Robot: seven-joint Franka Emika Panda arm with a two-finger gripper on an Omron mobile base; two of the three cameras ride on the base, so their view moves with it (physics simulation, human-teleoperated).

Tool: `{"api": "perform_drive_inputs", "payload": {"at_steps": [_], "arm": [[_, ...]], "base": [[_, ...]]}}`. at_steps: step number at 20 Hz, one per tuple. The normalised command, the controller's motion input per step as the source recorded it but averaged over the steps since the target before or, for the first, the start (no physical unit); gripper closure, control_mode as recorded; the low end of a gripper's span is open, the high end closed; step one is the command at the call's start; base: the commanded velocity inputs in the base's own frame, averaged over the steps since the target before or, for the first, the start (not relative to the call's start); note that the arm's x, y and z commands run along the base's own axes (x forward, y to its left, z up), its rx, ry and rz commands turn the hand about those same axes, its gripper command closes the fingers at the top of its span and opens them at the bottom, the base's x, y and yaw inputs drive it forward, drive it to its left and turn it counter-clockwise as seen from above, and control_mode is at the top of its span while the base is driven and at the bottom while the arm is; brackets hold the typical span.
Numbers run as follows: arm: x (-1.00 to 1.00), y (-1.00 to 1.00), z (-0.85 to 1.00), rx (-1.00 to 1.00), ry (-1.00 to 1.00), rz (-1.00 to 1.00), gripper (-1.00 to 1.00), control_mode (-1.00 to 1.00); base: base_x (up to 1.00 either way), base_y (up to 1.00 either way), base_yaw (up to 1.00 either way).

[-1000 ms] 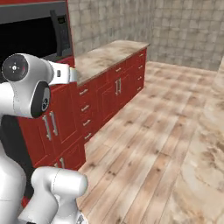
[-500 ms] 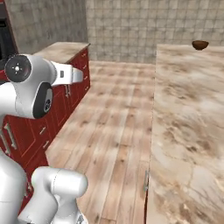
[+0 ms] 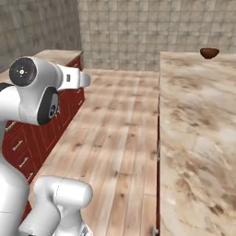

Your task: Retrieve the kiwi and peach from the fridge and place them into the bowl on the dining table.

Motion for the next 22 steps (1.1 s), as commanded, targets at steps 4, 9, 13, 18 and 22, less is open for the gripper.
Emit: {"api": "perform_drive_inputs", "payload": {"at_steps": [4,9,13,18,22], "arm": [[0.00,0.00,0.00,0.00,0.00,0.00,1.00,1.00],[0.00,0.00,0.00,0.00,0.00,0.00,1.00,1.00],[0.00,0.00,0.00,0.00,0.00,0.00,1.00,1.00],[0.00,0.00,0.00,0.00,0.00,0.00,1.00,1.00],[0.00,0.00,0.00,0.00,0.00,0.00,1.00,1.00]], "base": [[1.00,0.12,0.00],[1.00,0.09,0.00],[1.00,0.00,0.00],[1.00,-0.30,0.00],[1.00,-0.33,0.00]]}}
